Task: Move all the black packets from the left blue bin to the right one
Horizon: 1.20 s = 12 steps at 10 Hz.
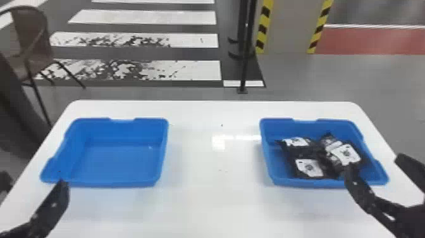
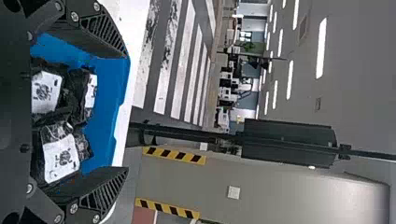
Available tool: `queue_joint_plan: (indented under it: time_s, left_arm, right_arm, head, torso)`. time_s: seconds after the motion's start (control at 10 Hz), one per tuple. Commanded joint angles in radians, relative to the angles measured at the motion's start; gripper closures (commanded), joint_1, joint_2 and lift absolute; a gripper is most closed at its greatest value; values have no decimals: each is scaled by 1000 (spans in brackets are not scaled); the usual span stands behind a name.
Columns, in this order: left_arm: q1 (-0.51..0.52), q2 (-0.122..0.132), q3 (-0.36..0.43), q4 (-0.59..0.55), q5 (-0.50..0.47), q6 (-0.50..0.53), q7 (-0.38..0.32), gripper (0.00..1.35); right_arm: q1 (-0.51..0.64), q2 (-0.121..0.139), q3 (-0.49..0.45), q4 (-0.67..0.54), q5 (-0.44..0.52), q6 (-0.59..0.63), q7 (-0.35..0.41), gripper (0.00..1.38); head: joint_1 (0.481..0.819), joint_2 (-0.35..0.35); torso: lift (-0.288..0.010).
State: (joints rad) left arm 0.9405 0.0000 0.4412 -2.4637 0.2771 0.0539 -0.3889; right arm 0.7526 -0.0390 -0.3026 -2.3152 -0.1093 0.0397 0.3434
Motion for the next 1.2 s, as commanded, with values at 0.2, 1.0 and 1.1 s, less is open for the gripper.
queue_joint_plan:
  time_s: [0.2, 1.0, 1.1]
  left_arm:
    - [7, -3, -8, 94, -48, -101, 1, 165]
    - [-25, -3, -22, 106, -44, -59, 1, 165]
    - [-25, -3, -22, 109, -42, -56, 1, 165]
  right_arm:
    - [182, 13, 61, -135, -44, -13, -4, 174]
    - [153, -2, 87, -106, -70, -10, -4, 174]
    - [153, -5, 93, -104, -76, -10, -4, 174]
  head:
    - [695, 108]
    - [695, 156]
    - [695, 157]
  torso:
    - [-140]
    - [-140]
    - [-140]
